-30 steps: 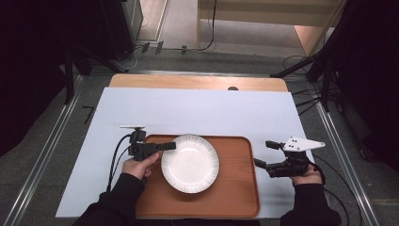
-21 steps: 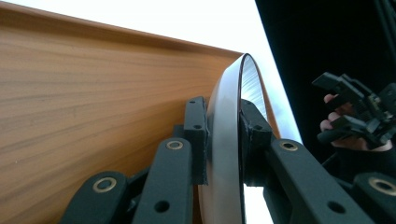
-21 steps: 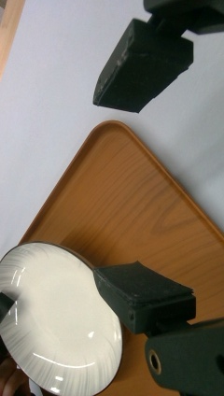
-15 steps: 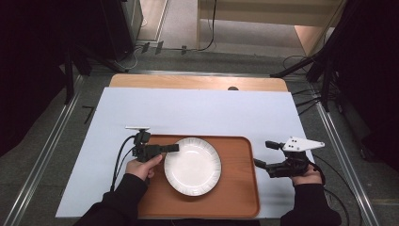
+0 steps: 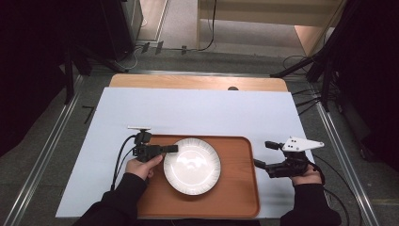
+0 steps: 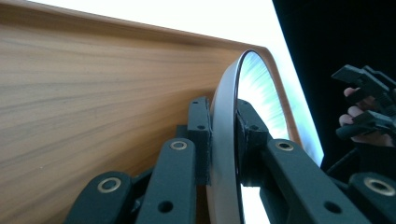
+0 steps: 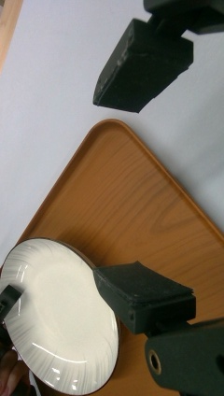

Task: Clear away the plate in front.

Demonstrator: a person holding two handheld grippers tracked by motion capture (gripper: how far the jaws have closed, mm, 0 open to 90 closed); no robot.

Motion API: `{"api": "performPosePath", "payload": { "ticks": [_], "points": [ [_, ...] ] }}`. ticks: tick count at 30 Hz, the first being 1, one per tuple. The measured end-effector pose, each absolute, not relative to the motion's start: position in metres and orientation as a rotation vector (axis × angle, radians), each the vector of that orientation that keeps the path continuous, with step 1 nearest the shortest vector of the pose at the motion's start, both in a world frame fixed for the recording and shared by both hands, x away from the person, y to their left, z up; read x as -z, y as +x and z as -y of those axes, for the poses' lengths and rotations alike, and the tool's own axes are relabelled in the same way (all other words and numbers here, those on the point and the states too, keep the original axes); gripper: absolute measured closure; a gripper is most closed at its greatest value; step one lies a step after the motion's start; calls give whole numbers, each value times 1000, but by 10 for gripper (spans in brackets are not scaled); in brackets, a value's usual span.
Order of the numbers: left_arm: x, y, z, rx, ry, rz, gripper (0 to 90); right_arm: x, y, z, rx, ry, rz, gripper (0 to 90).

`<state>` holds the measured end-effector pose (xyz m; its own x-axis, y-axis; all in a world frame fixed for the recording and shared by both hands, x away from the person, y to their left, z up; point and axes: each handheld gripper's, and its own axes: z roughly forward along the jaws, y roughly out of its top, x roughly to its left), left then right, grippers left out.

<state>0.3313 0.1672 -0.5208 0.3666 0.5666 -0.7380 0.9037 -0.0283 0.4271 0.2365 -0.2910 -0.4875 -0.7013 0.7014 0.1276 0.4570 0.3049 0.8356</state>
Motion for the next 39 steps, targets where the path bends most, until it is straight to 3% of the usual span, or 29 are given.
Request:
{"api": "performPosePath", "payload": {
  "ticks": [39],
  "points": [
    [524, 334, -166, 352, 1814, -1313, 771, 488, 237, 290, -1340, 1050, -2323, 165]
  ]
}}
